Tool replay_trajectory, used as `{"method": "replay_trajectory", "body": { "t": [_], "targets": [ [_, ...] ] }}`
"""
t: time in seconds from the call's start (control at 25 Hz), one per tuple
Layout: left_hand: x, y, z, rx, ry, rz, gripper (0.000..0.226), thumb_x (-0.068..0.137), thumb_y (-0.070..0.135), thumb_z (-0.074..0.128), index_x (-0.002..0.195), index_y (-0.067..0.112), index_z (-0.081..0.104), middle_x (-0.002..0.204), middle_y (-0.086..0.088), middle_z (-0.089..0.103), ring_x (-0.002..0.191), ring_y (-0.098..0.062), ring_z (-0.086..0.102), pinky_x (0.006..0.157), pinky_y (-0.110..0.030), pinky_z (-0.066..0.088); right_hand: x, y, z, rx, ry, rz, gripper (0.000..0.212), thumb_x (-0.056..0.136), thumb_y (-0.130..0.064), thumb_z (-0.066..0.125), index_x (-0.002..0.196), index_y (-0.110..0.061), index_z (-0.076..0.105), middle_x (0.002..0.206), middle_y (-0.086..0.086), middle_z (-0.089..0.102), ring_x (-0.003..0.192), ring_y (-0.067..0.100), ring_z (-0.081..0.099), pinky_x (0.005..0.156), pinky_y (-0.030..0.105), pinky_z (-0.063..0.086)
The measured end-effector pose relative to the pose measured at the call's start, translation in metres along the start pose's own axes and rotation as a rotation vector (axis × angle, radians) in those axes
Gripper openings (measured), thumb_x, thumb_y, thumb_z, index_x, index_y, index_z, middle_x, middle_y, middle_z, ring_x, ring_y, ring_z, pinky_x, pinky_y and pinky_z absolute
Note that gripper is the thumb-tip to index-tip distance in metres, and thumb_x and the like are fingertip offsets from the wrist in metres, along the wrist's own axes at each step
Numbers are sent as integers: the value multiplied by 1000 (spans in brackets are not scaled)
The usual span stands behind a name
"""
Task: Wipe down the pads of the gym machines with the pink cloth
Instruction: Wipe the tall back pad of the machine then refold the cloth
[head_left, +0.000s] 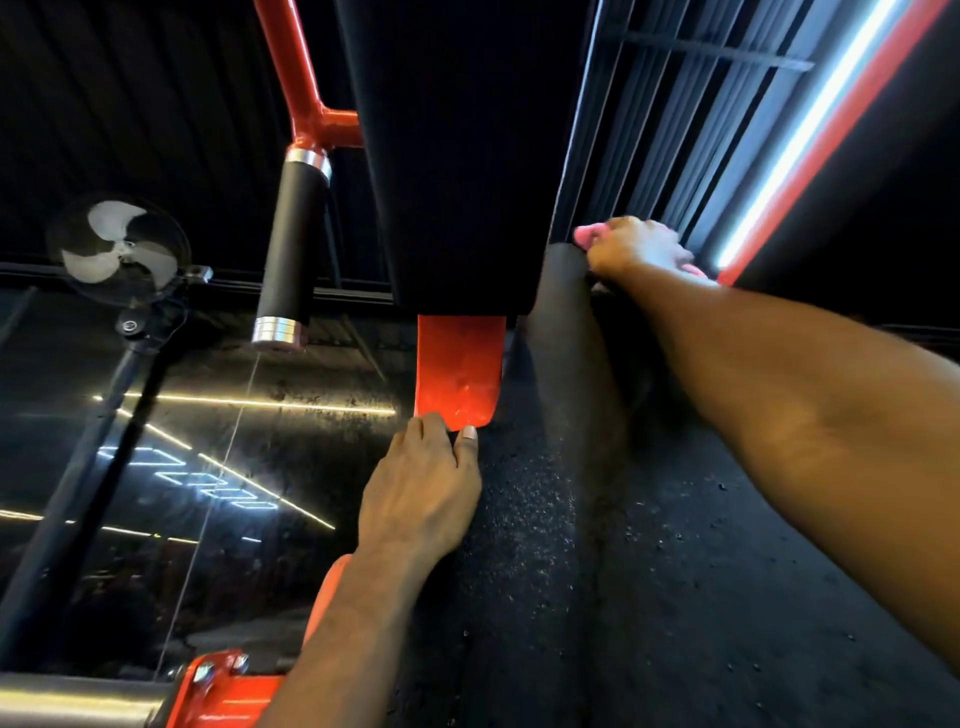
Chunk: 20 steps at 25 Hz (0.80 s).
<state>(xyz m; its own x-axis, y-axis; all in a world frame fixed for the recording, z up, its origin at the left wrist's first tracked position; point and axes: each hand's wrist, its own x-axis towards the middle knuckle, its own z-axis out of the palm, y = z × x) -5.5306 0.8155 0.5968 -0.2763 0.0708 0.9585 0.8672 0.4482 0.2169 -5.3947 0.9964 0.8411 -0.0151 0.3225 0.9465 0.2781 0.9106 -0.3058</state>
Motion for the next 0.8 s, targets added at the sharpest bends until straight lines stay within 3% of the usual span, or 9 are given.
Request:
{"method": "replay_trajectory", "body": {
  "t": [0.12, 0.2, 0.28, 0.44, 0.48, 0.56, 0.64, 0.72, 0.8],
  "targets": [
    [-1, 1, 3, -1, 46, 9, 39, 100, 43, 31, 114, 14, 52, 115, -8, 58, 109, -29, 54, 93, -47, 44, -7, -23, 12, -36, -11, -350, 15, 87, -38, 50, 79, -38, 63, 108, -5, 61, 123, 31, 51, 94, 54, 39],
    [-2, 2, 6, 4, 69, -12, 40, 98, 44, 29, 112, 14, 52, 112, -8, 58, 106, -29, 54, 91, -47, 44, -11, -12, 16, -48, -59, -544, 14, 93, -41, 52, 97, -40, 65, 122, -11, 58, 135, 26, 44, 98, 61, 41],
    [-3, 1, 5, 13, 53, -21, 41, 97, 47, 26, 109, 16, 51, 110, -5, 57, 103, -26, 54, 88, -45, 44, -7, 17, 8, -54, -47, -503, 28, 91, -40, 57, 116, -49, 60, 124, -6, 57, 123, 26, 51, 94, 56, 47],
    [-3, 2, 4, 7, 35, -29, 41, 97, 48, 27, 109, 17, 50, 112, -4, 56, 101, -22, 51, 87, -42, 43, 0, 46, -10, 70, 28, 25, 27, 86, -30, 50, 107, -40, 64, 112, 4, 65, 109, 31, 59, 90, 39, 45],
    [-2, 4, 4, 11, 46, -34, 40, 97, 46, 29, 110, 15, 51, 113, -7, 57, 104, -26, 52, 89, -44, 43, -1, 36, -3, 28, 87, 0, 28, 84, -27, 49, 105, -36, 66, 105, -1, 65, 107, 28, 58, 87, 35, 38],
    [-3, 8, 5, 9, 46, -47, 37, 100, 42, 33, 111, 12, 51, 116, -12, 57, 108, -31, 52, 90, -46, 42, -15, 2, 13, -73, 162, -320, 24, 86, -26, 50, 103, -33, 66, 92, -8, 58, 108, 22, 53, 83, 34, 30],
    [-3, 8, 5, 2, 41, -64, 35, 101, 42, 34, 111, 13, 50, 116, -12, 56, 109, -32, 51, 89, -45, 40, -21, -6, 29, -84, 158, -589, 24, 91, -38, 51, 111, -37, 65, 105, -10, 60, 121, 21, 47, 92, 37, 38],
    [-1, 8, 2, 2, 13, -61, 33, 101, 43, 33, 110, 14, 49, 117, -11, 56, 111, -32, 51, 90, -45, 41, -6, 15, 22, -62, 59, -552, 34, 87, -43, 51, 120, -45, 60, 126, -4, 56, 130, 24, 44, 98, 53, 43],
    [0, 7, 0, 1, -19, -65, 33, 102, 43, 33, 110, 15, 48, 118, -9, 55, 114, -30, 50, 91, -44, 40, 5, 23, 14, 92, 51, -209, 35, 85, -37, 49, 116, -48, 62, 136, 3, 51, 136, 28, 38, 101, 58, 37]
  ]
}}
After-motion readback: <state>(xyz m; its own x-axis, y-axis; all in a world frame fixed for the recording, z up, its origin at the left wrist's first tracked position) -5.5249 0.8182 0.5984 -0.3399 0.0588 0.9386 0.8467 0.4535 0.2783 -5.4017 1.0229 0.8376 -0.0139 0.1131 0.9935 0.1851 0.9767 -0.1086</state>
